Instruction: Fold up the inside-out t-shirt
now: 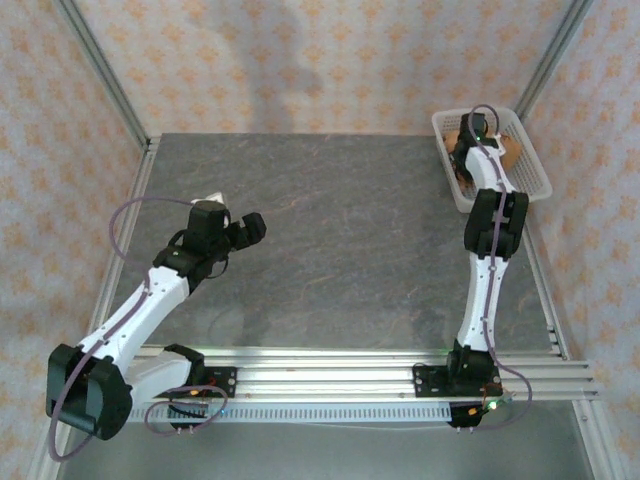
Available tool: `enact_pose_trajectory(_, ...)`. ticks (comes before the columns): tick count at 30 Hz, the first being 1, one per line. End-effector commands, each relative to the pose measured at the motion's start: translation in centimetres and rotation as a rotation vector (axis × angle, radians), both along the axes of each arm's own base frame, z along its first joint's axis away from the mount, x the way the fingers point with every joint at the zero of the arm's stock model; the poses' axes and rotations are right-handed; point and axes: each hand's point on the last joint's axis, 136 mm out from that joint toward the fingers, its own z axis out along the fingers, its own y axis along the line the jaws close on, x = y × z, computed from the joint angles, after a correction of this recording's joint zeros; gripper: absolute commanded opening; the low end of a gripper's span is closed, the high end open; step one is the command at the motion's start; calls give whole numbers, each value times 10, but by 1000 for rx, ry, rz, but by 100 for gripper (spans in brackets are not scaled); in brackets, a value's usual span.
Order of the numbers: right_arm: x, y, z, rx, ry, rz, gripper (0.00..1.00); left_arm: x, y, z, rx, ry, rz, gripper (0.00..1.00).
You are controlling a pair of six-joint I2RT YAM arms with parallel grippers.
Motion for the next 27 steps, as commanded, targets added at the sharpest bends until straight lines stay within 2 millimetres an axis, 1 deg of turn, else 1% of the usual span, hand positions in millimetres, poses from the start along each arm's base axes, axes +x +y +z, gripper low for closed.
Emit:
enact_pose_trajectory(1,-14,-7,106,-78,-141,-2,0,-7,2,10,-22,-17,21,93)
enact_pose_trajectory(3,-25,-2,140,-87,-199,12,0,-11,5,12,-30,-18,38,93)
enact_pose_trajectory(4,-31,0,154,-95,-227,15,0,-13,5,14,-36,-21,38,92)
enact_pose_trajectory(6,-43,10,185,-105,-307,32,0,-19,5,21,-49,-29,37,92)
enact_pose_trajectory(7,-50,16,198,-105,-340,40,0,-21,6,24,-53,-34,35,92)
enact_pose_trajectory(11,-78,48,255,-98,-491,81,0,-35,7,43,-66,-64,20,92)
enact_pose_trajectory(12,-84,56,266,-99,-521,98,0,-38,6,46,-69,-73,11,92)
enact_pose_trajectory(15,-111,82,324,-123,-665,151,0,-48,7,59,-71,-98,-5,92)
enact_pose_trajectory(17,-135,97,368,-146,-761,187,0,-54,8,66,-76,-116,-15,91)
enact_pose_trajectory(20,-173,117,435,-180,-892,246,0,-59,7,72,-88,-142,-24,91)
enact_pose_trajectory(23,-203,139,487,-191,-987,332,0,-59,6,74,-107,-161,-23,91)
enact_pose_trajectory(26,-222,167,522,-140,-1056,458,0,-58,2,74,-132,-165,-34,90)
enact_pose_trajectory(27,-224,177,529,-119,-1071,505,0,-57,0,74,-140,-165,-40,90)
